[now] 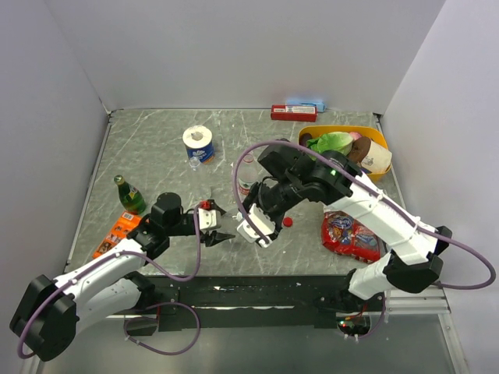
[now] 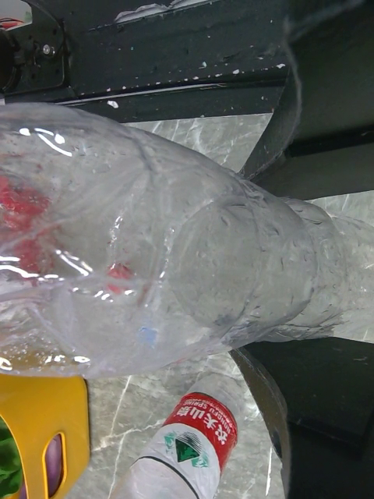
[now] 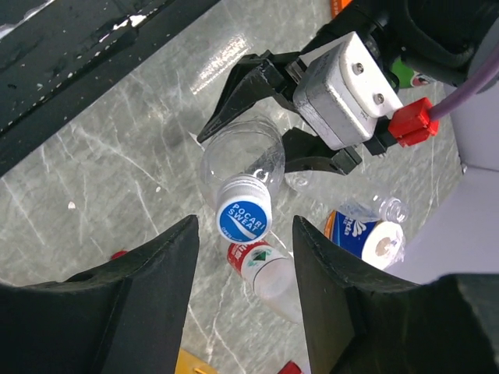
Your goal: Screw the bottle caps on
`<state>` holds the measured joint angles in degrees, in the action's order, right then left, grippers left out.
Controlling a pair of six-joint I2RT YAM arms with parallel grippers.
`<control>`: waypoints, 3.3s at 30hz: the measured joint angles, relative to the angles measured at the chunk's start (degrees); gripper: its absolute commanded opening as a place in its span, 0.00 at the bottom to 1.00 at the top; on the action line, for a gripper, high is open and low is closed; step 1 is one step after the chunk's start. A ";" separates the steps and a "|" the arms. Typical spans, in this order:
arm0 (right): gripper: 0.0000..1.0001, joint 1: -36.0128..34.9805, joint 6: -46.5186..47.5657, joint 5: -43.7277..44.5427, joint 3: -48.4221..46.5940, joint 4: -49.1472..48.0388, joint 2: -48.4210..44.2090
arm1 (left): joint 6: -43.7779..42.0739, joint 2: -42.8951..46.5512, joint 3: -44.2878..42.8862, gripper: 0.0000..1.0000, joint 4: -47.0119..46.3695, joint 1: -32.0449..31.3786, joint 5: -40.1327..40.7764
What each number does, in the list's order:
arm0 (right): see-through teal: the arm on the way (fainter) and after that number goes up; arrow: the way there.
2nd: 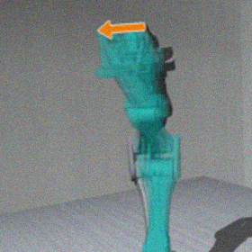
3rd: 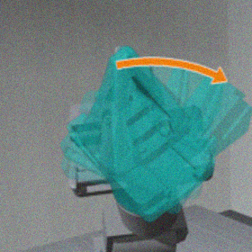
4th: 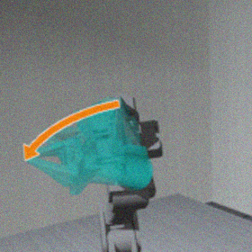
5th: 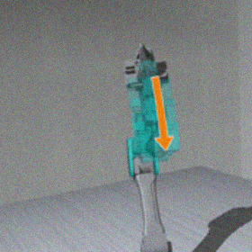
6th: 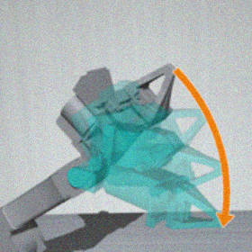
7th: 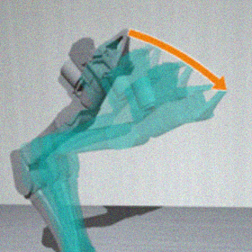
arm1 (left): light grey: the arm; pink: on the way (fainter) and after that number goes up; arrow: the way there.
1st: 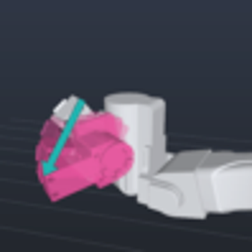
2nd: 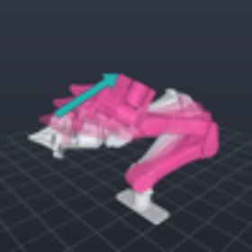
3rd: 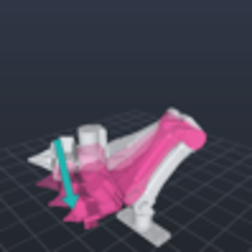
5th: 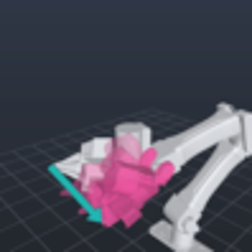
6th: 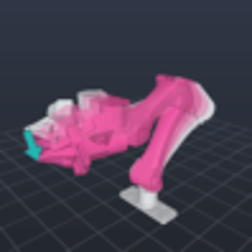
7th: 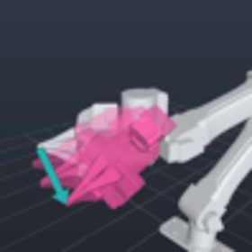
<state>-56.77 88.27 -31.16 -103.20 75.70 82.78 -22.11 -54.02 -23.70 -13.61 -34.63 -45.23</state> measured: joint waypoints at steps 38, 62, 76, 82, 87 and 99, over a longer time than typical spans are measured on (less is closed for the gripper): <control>0.59 -0.52 0.92 3.54 -3.19 1.79 1.62 | -0.96 -0.26 -0.04 0.01 -0.02 -0.35 0.42; 0.46 -0.83 1.36 3.69 -2.75 1.92 3.21 | -0.66 -0.76 -0.55 0.01 -0.33 -0.39 0.63; 0.23 -0.81 -5.57 4.52 -3.02 1.31 5.53 | 2.73 -0.92 0.81 0.01 -2.14 -0.42 4.07; 0.18 1.68 -28.02 7.41 -6.45 -2.10 11.69 | 10.08 -0.66 5.31 0.01 -8.00 -1.09 14.29; 0.18 6.43 -45.48 5.14 -14.56 -2.27 19.19 | 13.55 -0.92 5.68 0.01 -9.09 -1.92 24.24; 0.60 11.89 -68.83 1.46 -21.86 -3.02 28.09 | 17.84 -2.71 5.64 0.01 -8.33 -2.99 36.20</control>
<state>-44.88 19.44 -29.69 -125.05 72.69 110.87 -4.27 -56.73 -18.06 -21.93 -37.63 -9.04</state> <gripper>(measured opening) 0.474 0.610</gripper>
